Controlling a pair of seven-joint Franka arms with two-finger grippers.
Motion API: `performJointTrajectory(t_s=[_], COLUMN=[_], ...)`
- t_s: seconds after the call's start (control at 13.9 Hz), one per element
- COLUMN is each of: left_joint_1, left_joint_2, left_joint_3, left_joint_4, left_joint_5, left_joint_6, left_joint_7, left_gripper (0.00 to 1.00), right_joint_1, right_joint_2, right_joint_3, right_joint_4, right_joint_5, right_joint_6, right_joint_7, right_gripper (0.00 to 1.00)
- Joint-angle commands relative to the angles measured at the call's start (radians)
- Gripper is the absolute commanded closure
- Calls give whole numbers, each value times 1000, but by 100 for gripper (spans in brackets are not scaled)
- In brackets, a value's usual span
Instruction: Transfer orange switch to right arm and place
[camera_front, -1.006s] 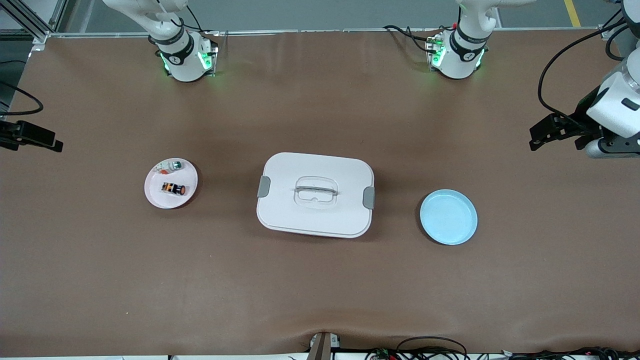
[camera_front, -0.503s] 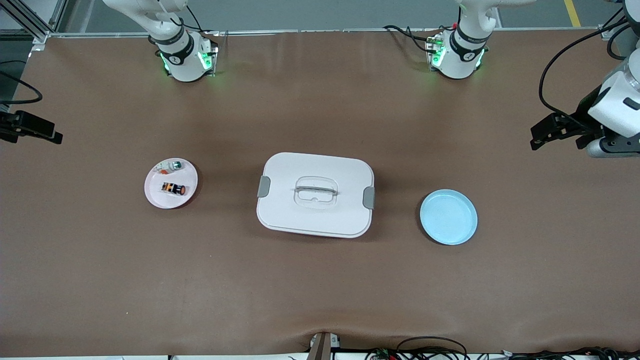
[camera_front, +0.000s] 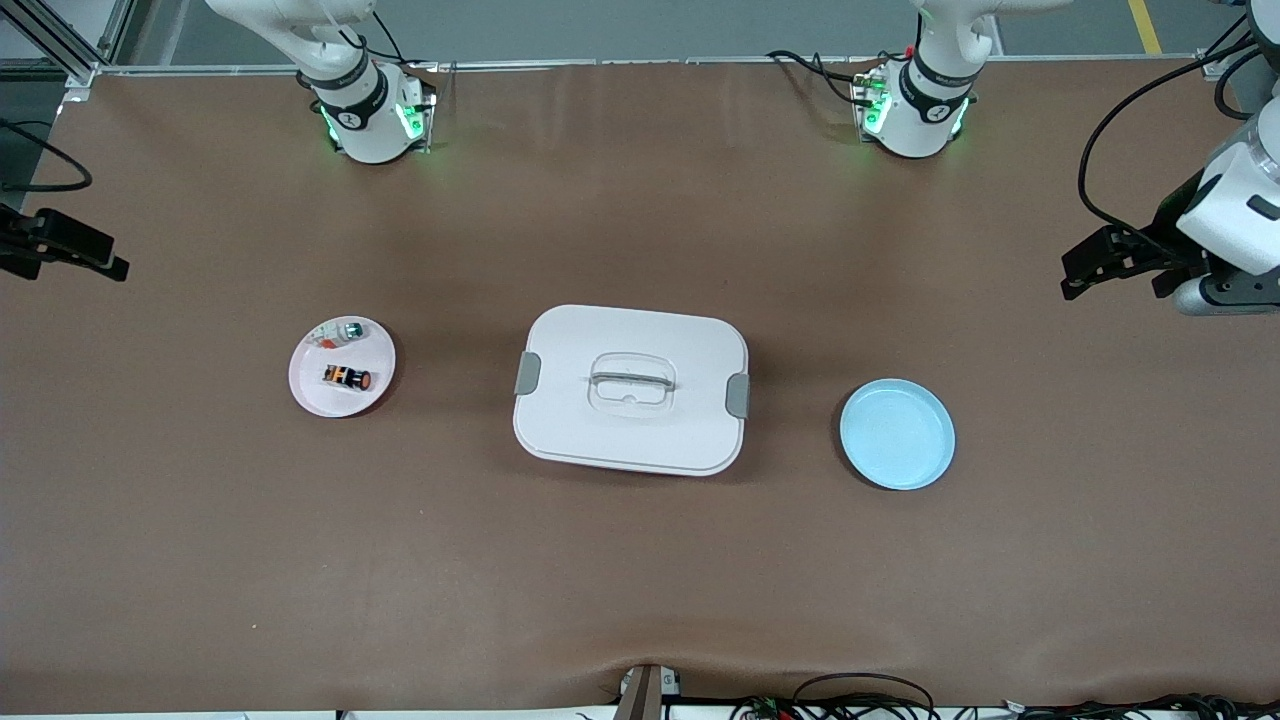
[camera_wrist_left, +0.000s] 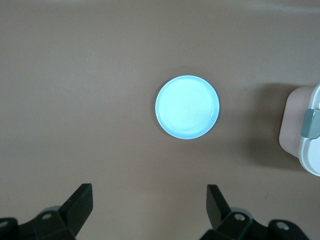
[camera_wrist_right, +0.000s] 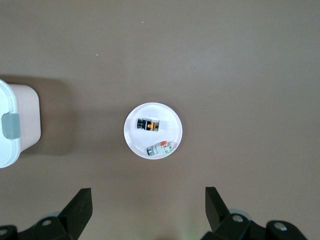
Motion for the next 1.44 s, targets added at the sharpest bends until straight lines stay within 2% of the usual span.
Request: performJointTrajectory(t_s=[0.0, 1.36], left_joint_1=[-4, -3], left_joint_2=[1, 1], left_joint_3=[7, 7], left_joint_4=[16, 18], left_joint_5=[-4, -4], left_joint_6=[-21, -21], left_joint_7=[1, 1], left_gripper=[0, 0], right_joint_1=[12, 11], right_joint_2=[-65, -60], right_joint_3=[-1, -4], right_joint_4=[-84, -78], right_joint_5=[-10, -24], right_joint_6=[30, 36], right_joint_7=[-4, -6], right_gripper=[0, 0])
